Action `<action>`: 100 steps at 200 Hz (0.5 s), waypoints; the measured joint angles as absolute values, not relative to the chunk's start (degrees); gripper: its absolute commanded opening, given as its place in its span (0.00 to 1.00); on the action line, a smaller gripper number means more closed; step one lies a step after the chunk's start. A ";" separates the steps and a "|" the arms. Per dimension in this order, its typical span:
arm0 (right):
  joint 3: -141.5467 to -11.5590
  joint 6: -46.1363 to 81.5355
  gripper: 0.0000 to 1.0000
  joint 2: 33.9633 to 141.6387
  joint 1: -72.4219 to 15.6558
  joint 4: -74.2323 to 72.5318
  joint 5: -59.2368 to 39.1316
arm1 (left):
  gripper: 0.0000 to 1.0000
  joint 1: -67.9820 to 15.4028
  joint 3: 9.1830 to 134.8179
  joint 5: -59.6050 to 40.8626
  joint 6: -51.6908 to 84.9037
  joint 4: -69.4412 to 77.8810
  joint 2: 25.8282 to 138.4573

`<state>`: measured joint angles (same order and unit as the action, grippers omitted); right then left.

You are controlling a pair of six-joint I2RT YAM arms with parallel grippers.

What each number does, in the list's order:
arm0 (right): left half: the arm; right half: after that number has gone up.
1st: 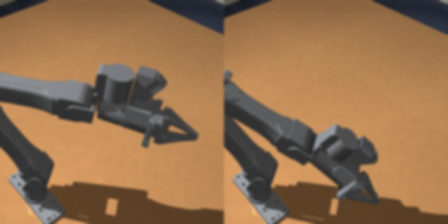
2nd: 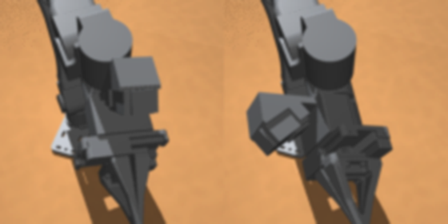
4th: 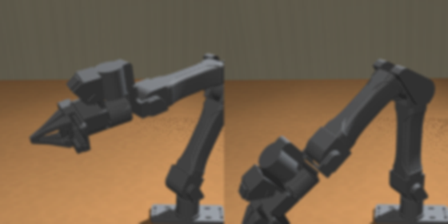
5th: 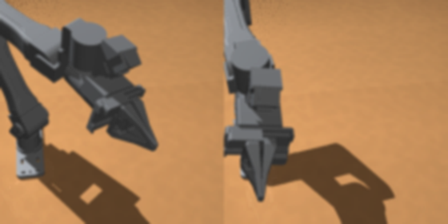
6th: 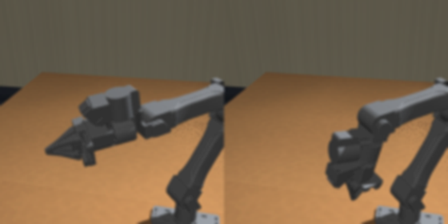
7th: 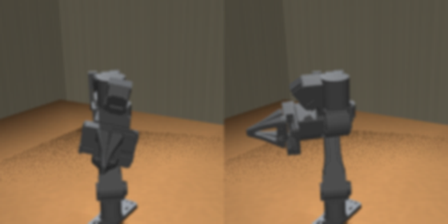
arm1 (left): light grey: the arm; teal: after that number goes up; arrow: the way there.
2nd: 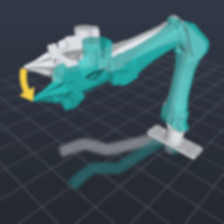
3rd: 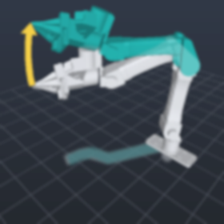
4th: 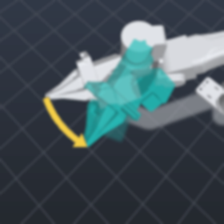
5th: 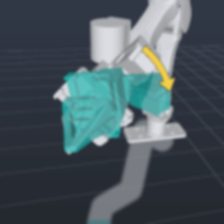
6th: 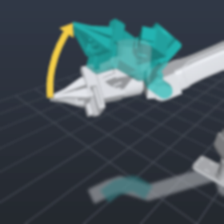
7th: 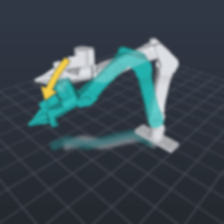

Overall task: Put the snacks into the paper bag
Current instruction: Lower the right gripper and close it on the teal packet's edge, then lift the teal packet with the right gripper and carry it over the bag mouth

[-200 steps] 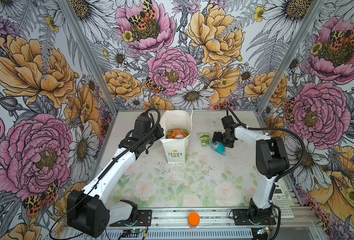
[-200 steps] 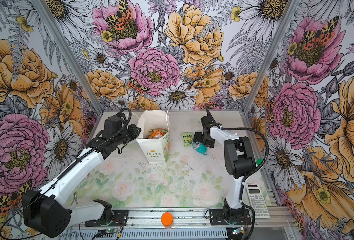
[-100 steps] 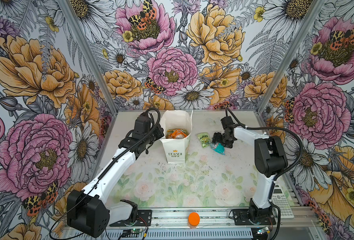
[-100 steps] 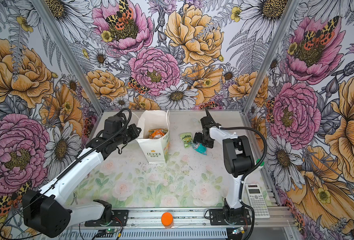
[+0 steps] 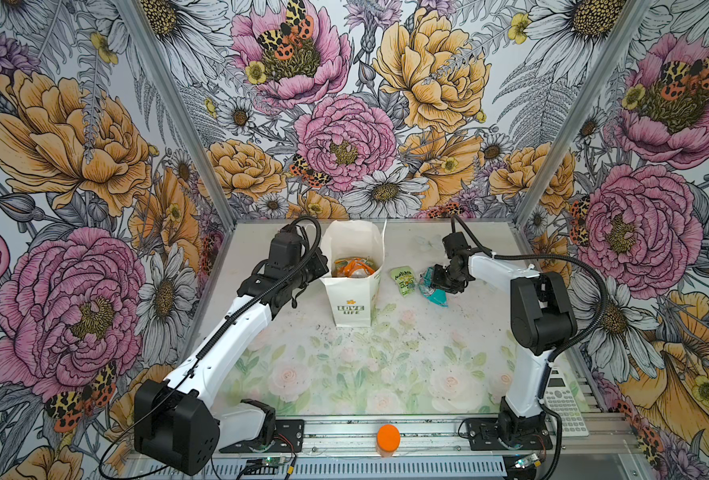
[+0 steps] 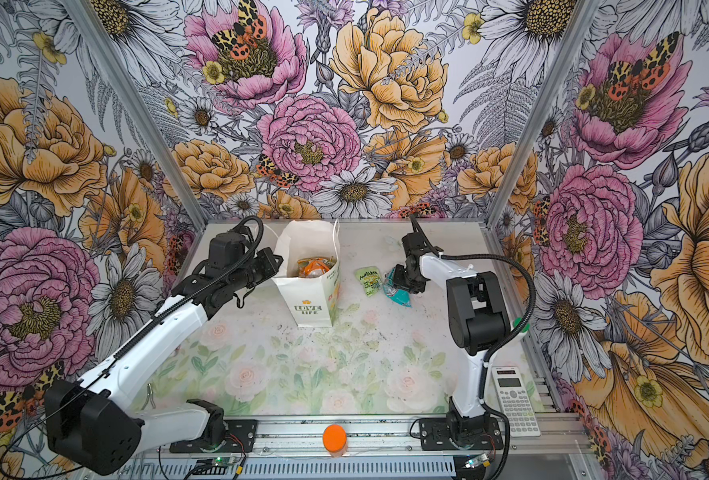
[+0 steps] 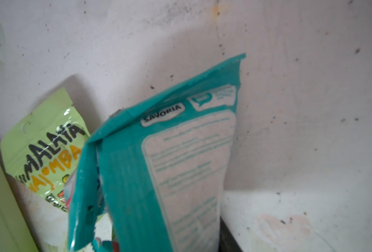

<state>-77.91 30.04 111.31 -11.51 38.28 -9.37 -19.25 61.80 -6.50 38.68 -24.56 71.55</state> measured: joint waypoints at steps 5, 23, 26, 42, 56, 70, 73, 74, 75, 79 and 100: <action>-77.76 30.06 0.25 111.07 -11.51 38.26 -9.34 | 0.00 -19.25 61.80 -6.50 38.68 -24.53 71.55; -77.30 29.63 0.18 110.00 -11.51 38.30 -9.50 | 0.00 -19.27 61.80 -6.50 38.68 -24.56 71.55; -77.21 29.82 0.18 109.86 -11.51 38.30 -9.54 | 0.00 -19.25 61.80 -6.50 38.68 -24.56 71.55; -76.88 29.47 0.13 108.92 -11.51 38.50 -9.74 | 0.00 -19.25 61.80 -6.50 38.68 -24.56 71.55; -76.49 29.47 0.09 107.96 -11.51 38.52 -9.78 | 0.00 -19.27 61.80 -6.50 38.68 -24.56 71.55; -76.14 29.47 0.06 106.69 -11.51 38.76 -9.82 | 0.00 -19.25 61.80 -6.50 38.68 -24.56 71.55; -76.12 29.47 0.05 106.39 -11.51 38.85 -9.82 | 0.00 -19.27 61.80 -6.50 38.68 -24.53 71.55; -76.12 29.47 0.05 106.24 -11.51 38.87 -9.82 | 0.00 -19.27 61.80 -6.50 38.68 -24.53 71.55; -76.12 29.47 0.05 106.15 -11.51 38.89 -9.82 | 0.00 -19.27 61.80 -6.50 38.68 -24.53 71.55; -76.09 29.47 0.04 105.78 -11.51 38.94 -9.85 | 0.00 -19.27 61.80 -6.50 38.68 -24.53 71.55; -76.01 29.36 0.02 103.02 -11.53 38.98 -10.04 | 0.00 -19.27 61.80 -6.50 38.68 -24.58 71.44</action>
<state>-76.01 29.36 103.02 -11.53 38.98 -10.04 -19.27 61.80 -6.50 38.68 -24.58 71.44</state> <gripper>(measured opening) 0.196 0.044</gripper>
